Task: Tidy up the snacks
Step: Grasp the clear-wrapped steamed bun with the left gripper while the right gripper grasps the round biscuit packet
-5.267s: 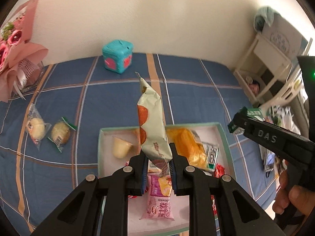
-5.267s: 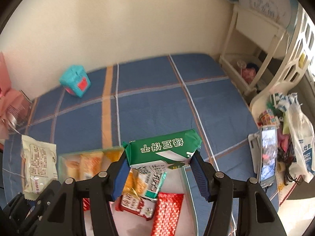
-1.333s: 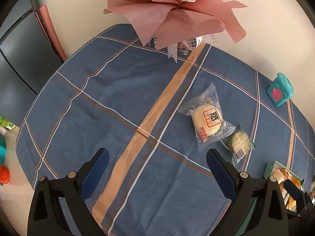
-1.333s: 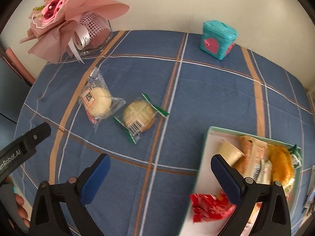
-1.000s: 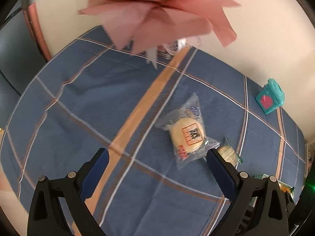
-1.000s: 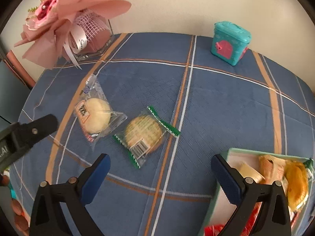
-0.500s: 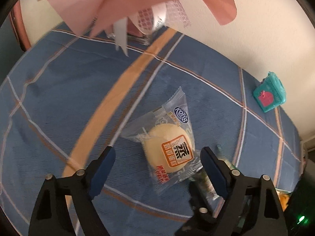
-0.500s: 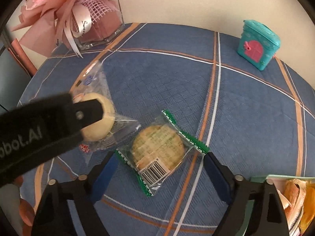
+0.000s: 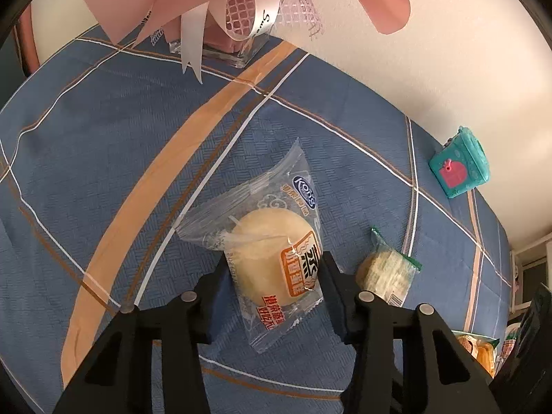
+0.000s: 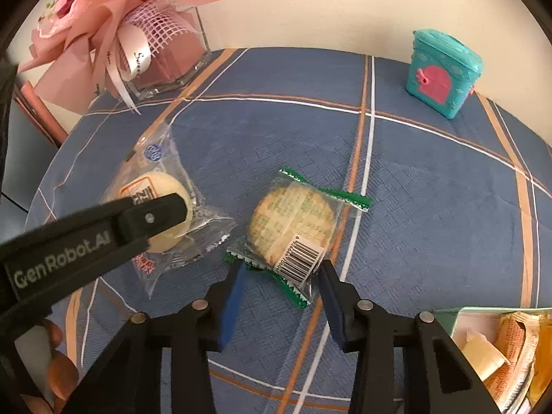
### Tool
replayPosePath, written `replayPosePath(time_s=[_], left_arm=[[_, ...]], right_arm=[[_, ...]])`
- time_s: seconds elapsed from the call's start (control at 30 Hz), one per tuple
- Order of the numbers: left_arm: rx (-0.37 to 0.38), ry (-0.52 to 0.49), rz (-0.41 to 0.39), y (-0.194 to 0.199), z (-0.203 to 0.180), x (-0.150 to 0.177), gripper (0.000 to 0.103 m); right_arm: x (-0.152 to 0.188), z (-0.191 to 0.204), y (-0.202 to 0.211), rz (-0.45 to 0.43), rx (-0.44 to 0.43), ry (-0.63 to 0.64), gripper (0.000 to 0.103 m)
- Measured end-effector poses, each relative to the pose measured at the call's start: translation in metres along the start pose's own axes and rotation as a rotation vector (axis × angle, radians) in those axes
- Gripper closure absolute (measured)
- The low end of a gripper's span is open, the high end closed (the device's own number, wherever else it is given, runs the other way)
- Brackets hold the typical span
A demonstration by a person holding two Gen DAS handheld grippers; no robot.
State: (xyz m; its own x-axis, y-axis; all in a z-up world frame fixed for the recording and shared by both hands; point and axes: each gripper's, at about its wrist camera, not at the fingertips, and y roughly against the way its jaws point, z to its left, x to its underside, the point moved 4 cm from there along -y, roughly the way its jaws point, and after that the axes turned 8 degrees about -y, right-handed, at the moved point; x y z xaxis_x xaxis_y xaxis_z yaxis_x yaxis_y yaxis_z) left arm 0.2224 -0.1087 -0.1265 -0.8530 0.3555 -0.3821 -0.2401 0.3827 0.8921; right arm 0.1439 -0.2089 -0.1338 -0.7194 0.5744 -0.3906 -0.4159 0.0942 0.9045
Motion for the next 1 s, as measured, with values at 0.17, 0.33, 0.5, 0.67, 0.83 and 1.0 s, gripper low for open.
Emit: replayPosePath(time_s=[0.17,0.33,0.5,0.67,0.83,1.0], left_arm=[[0.002,0.027,0.008,0.007,0.005,0.009,0.055],[0.002,0.058,0.037,0.018,0.007,0.02,0.055],[0.02,0.073,0.052,0.034,0.001,0.03,0.055],[0.045,0.096,0.064,0.051,-0.005,0.045,0.055],[0.052,0.085,0.067,0.069,-0.012,0.064,0.055],[0.027,0.08,0.068,0.085,-0.007,0.09,0.055]], right_arm=[[0.002,-0.005,0.007,0.009,0.015,0.0,0.063],[0.009,-0.012,0.021,0.021,0.03,0.004,0.065],[0.023,-0.016,0.04,0.038,0.028,0.014,0.065],[0.041,-0.023,0.06,0.055,0.052,0.018,0.065],[0.058,-0.024,0.083,0.057,0.041,0.019,0.083],[0.072,-0.029,0.099,0.054,0.055,0.017,0.083]])
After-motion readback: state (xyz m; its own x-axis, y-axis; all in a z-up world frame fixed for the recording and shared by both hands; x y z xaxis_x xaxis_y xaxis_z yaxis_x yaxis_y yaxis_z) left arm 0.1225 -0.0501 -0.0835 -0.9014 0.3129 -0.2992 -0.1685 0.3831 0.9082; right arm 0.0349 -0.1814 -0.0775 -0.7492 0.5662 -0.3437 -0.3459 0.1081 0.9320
